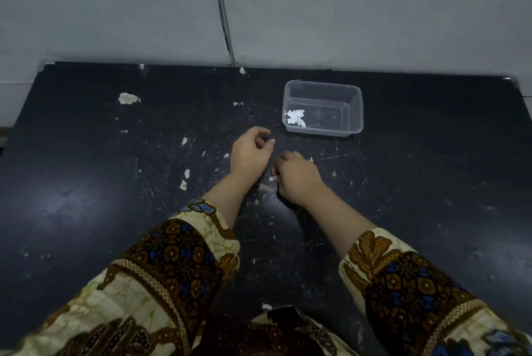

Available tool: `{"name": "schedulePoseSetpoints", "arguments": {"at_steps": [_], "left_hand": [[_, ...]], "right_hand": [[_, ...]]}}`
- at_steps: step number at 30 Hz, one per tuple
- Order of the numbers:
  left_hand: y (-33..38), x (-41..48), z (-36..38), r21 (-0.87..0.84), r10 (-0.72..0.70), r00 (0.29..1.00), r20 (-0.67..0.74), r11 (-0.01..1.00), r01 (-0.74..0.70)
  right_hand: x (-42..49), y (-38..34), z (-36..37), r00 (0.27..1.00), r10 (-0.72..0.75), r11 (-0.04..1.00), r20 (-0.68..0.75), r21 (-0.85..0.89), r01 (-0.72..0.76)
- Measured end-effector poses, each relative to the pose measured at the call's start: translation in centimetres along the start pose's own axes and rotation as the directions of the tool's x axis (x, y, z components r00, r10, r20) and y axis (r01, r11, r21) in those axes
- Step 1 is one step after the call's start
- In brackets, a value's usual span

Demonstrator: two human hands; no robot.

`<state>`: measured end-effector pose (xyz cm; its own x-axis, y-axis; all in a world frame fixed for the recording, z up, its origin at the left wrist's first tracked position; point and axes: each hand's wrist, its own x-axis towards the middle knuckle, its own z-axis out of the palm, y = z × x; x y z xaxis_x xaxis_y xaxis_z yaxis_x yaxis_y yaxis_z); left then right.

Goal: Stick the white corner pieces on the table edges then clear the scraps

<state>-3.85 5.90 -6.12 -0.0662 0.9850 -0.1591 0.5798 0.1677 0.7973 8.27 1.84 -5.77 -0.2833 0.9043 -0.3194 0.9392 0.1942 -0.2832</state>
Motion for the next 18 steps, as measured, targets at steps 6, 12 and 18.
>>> {"name": "schedulePoseSetpoints", "arguments": {"at_steps": [6,12,18], "left_hand": [[0.3,0.6,-0.8,-0.004,0.006,1.000,-0.021,1.000,-0.006],[1.7,1.0,-1.4,-0.027,0.025,1.000,-0.012,0.999,-0.025],[3.1,0.8,-2.4,0.006,0.064,0.998,-0.009,0.998,-0.064]], "right_hand": [[0.8,0.9,-2.1,0.933,0.155,0.933,-0.323,0.359,-0.031],[2.5,4.1,-6.1,0.771,0.464,0.770,-0.437,0.630,-0.106],[2.8,5.6,-6.9,0.796,0.499,0.791,-0.343,0.556,-0.257]]}}
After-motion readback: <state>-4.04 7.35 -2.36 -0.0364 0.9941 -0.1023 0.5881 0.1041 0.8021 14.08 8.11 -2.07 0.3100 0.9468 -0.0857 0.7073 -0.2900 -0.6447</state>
